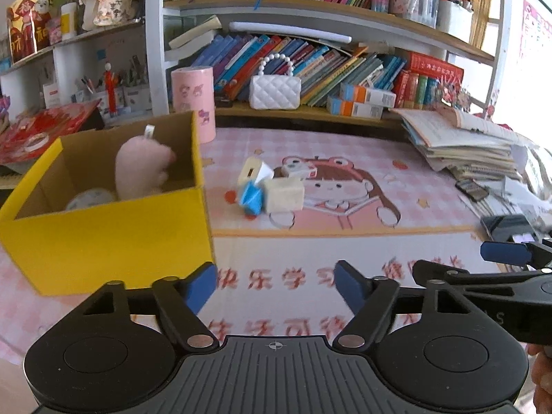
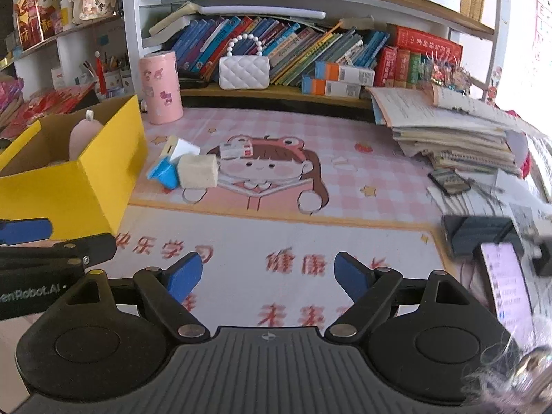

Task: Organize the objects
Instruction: 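Move both tools toward the blue packet and white blocks on the mat, then close the left gripper on the blue packet and lift it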

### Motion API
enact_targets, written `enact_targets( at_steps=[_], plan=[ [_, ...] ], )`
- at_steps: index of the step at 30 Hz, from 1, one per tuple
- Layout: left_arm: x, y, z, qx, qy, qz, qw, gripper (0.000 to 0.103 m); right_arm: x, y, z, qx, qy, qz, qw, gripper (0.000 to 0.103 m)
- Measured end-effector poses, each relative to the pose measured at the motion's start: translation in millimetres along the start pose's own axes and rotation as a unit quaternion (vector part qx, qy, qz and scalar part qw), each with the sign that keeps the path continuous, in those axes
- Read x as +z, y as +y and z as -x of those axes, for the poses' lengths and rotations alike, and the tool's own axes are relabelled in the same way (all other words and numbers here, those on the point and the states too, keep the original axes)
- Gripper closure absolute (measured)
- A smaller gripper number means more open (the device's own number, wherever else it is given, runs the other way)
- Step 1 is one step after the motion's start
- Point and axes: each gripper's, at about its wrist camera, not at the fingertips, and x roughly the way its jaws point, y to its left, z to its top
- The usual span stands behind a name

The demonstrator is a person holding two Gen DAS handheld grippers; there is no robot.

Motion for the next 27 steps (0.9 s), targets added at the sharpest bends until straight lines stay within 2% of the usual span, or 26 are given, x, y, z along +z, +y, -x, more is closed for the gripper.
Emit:
enact_targets(
  at_steps=[1,3,8,14,20,27],
  plan=[
    [3,-4,-4,0.005,-0.003,0.001,1.0000,0.041,3,-4,-3,0.003,-0.002,0.003,1.000,0.020],
    [7,-11,-10,0.015,-0.004,0.001,0.9999,0.056,7,-12,-9,0.009,-0.004,0.009,1.000,0.021],
    [24,-27,-34,0.044,-0.007,0.005,0.9990,0.066,16,-25,-24,0.028,-0.003,0.021,0.999,0.024],
    [47,-30,-79,0.108,-0.011,0.063,0.9921,0.069,20,-33,-38,0.053,-0.005,0.042,0.998,0.024],
    [56,-19,-127,0.169,0.012,0.134,0.9764,0.070,17,-47,-48,0.075,0.006,0.045,0.996,0.024],
    [57,-14,-167,0.204,0.030,0.136,0.9689,0.069,14,-61,-56,0.090,0.013,0.047,0.995,0.024]
  ],
)
